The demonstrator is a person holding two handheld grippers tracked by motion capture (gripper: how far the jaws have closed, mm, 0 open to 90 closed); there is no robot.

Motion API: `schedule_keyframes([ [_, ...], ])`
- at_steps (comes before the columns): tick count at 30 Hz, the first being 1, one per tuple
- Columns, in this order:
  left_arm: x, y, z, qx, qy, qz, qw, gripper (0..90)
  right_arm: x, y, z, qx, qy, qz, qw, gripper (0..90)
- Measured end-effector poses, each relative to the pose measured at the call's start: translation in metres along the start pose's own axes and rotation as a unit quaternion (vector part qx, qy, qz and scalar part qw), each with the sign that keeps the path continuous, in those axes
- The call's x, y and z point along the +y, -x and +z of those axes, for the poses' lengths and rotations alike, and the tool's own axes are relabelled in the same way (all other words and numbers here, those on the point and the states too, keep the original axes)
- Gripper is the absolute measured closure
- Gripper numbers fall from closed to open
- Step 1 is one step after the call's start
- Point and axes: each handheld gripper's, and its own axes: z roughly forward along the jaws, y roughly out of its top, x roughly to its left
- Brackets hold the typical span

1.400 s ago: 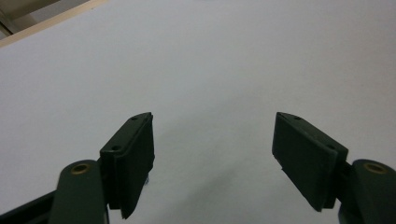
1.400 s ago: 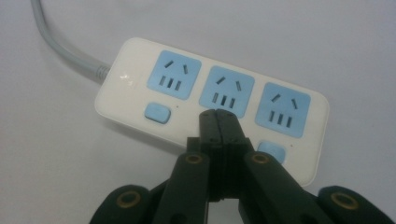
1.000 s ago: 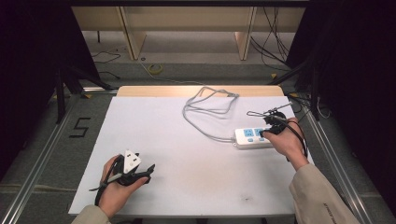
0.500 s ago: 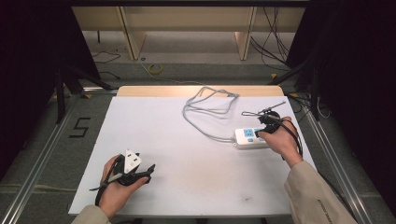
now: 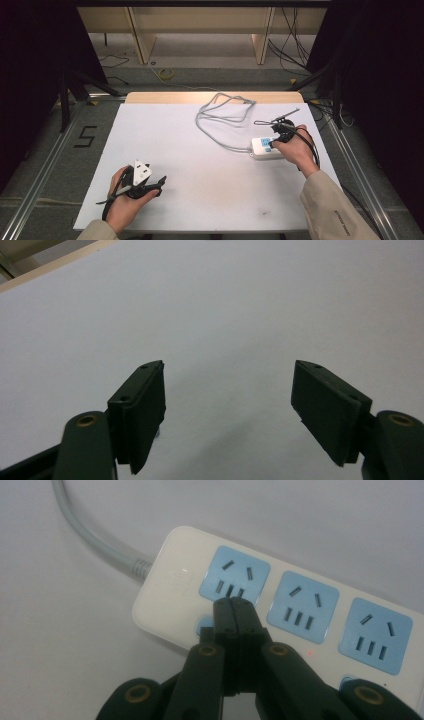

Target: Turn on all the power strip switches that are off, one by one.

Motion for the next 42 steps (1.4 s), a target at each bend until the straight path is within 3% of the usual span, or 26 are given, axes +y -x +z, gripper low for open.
schedule_keyframes([
  [28, 0.000, 0.000, 0.000, -0.001, 0.000, 0.001, 1.0000, 30.0, 0.007, -0.005, 0.010, 0.006, -0.032, 0.000, 0.9995, 90.0],
  [42, 0.001, 0.000, -0.001, 0.000, 0.001, 0.001, 1.0000, 30.0, 0.010, -0.008, 0.013, -0.003, -0.045, 0.000, 0.9990, 90.0],
])
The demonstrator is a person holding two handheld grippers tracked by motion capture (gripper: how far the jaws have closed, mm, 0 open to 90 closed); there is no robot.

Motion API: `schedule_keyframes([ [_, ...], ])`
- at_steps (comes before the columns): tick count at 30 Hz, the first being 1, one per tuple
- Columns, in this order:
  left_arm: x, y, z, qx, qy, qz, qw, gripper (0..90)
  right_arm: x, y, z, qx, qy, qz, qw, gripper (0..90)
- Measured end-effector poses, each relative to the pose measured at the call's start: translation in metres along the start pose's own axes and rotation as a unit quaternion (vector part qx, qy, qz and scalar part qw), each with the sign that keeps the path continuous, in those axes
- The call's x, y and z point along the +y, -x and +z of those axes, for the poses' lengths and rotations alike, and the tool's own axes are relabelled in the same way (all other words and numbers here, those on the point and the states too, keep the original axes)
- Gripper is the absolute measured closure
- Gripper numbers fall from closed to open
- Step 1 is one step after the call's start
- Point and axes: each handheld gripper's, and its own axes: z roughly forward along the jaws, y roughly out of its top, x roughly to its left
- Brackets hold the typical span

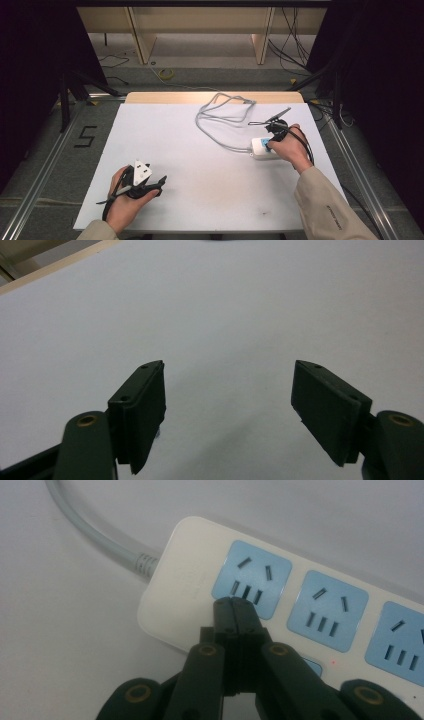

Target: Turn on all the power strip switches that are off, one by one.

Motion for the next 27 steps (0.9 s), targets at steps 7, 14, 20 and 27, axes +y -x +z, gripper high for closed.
schedule_keyframes([
  [7, 0.0005, 0.0002, 0.0000, -0.001, 0.001, 0.002, 1.0000, 30.0, -0.0002, -0.0014, 0.0006, -0.005, -0.002, 0.000, 1.0000, 90.0],
  [14, 0.0007, 0.0005, 0.0006, -0.002, 0.002, 0.002, 1.0000, 30.1, -0.0001, -0.0017, 0.0008, -0.005, -0.003, 0.002, 1.0000, 90.0],
  [20, 0.0007, 0.0009, 0.0003, -0.003, 0.001, 0.002, 1.0000, 30.0, 0.0000, -0.0023, 0.0011, -0.008, -0.004, 0.006, 0.9999, 90.0],
  [27, 0.0006, 0.0017, 0.0007, -0.003, 0.002, 0.001, 1.0000, 30.0, 0.0003, -0.0043, 0.0016, -0.015, -0.006, 0.007, 0.9999, 90.0],
])
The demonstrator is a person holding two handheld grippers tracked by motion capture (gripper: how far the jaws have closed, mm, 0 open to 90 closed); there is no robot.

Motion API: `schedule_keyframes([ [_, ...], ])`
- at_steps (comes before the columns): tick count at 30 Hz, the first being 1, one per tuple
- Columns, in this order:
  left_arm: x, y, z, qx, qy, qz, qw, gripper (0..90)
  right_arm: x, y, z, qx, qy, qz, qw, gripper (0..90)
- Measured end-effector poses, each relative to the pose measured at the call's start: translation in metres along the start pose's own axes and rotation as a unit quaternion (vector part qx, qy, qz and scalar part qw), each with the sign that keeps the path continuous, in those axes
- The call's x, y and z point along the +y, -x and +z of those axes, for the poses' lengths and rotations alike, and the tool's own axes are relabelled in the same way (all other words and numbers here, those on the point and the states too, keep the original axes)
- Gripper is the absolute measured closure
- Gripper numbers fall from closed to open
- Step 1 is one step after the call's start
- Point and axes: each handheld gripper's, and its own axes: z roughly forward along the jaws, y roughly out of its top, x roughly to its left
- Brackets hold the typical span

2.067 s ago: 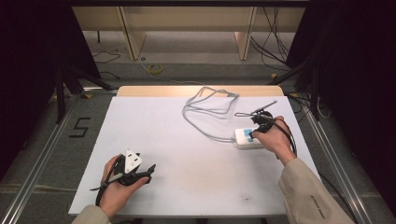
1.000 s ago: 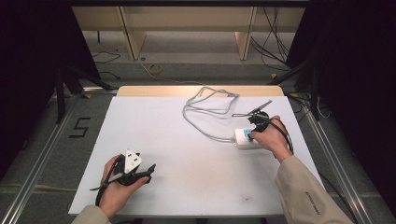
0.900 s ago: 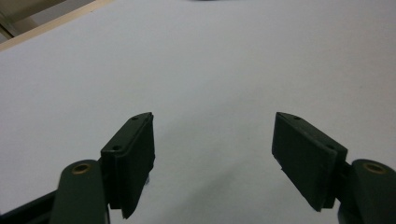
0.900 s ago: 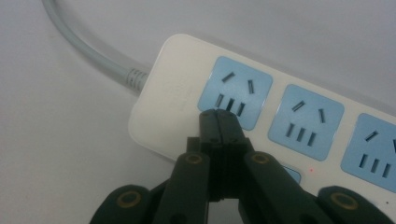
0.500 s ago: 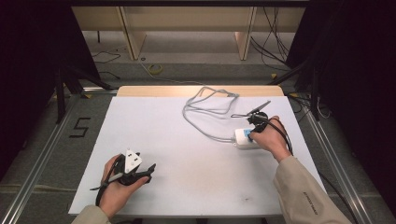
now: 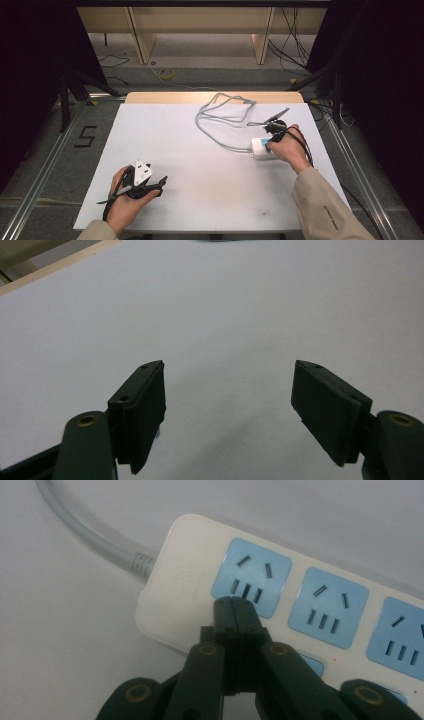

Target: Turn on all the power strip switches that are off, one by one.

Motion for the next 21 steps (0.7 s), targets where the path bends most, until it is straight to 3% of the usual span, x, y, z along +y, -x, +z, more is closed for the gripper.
schedule_keyframes([
  [12, 0.0002, 0.0002, -0.0005, 0.000, 0.000, 0.004, 1.0000, 30.0, -0.0007, -0.0013, 0.0006, -0.004, -0.001, 0.004, 1.0000, 90.0],
  [21, 0.0000, -0.0007, -0.0010, 0.000, -0.001, 0.002, 1.0000, 30.0, -0.0018, 0.0025, 0.0002, 0.010, 0.004, 0.010, 0.9999, 90.0],
])
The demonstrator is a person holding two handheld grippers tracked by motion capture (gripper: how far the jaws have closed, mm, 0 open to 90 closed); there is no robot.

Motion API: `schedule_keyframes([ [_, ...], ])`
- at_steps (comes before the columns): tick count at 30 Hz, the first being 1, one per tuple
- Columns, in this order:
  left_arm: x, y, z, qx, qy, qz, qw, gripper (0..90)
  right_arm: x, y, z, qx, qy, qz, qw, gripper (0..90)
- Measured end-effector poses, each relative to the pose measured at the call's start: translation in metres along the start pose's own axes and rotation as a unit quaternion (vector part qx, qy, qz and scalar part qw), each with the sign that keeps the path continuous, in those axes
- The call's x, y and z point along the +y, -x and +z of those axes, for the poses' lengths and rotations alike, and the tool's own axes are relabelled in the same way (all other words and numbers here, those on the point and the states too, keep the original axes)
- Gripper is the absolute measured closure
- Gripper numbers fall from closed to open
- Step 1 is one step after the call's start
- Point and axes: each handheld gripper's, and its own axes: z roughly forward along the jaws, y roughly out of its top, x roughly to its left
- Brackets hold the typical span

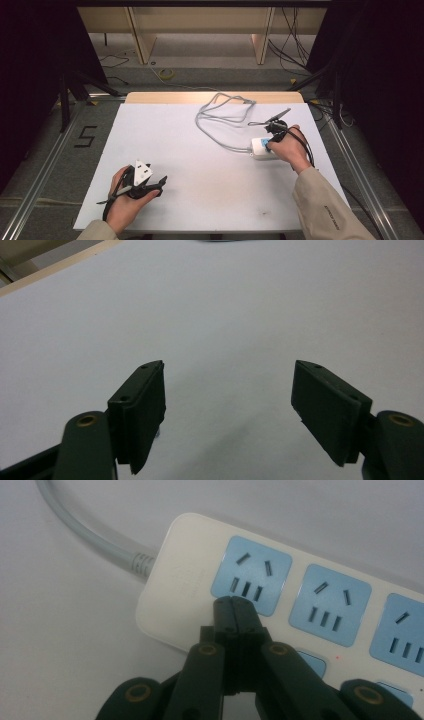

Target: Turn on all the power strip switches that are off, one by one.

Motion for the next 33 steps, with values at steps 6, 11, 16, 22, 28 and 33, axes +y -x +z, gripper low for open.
schedule_keyframes([
  [6, 0.000, 0.001, 0.000, 0.001, 0.000, 0.000, 1.0000, 29.9, -0.003, 0.001, -0.002, 0.009, 0.003, -0.003, 1.0000, 90.0],
  [11, 0.000, 0.001, 0.001, 0.001, 0.000, -0.001, 1.0000, 30.0, -0.004, 0.002, -0.003, 0.010, 0.005, -0.007, 0.9999, 90.0],
  [16, -0.001, 0.001, 0.001, 0.000, -0.001, -0.002, 1.0000, 30.0, -0.002, 0.003, -0.006, 0.010, 0.003, -0.007, 0.9999, 90.0],
  [22, -0.001, 0.000, 0.001, 0.000, -0.001, -0.002, 1.0000, 30.0, -0.002, 0.007, -0.009, 0.004, 0.002, -0.005, 1.0000, 90.0],
  [28, -0.001, 0.001, 0.001, 0.000, -0.002, -0.003, 1.0000, 30.0, -0.002, 0.013, -0.015, -0.001, 0.008, -0.001, 1.0000, 90.0],
  [33, -0.001, 0.001, 0.001, -0.001, -0.001, -0.005, 1.0000, 30.1, -0.003, 0.021, -0.019, -0.007, 0.007, 0.006, 0.9999, 90.0],
])
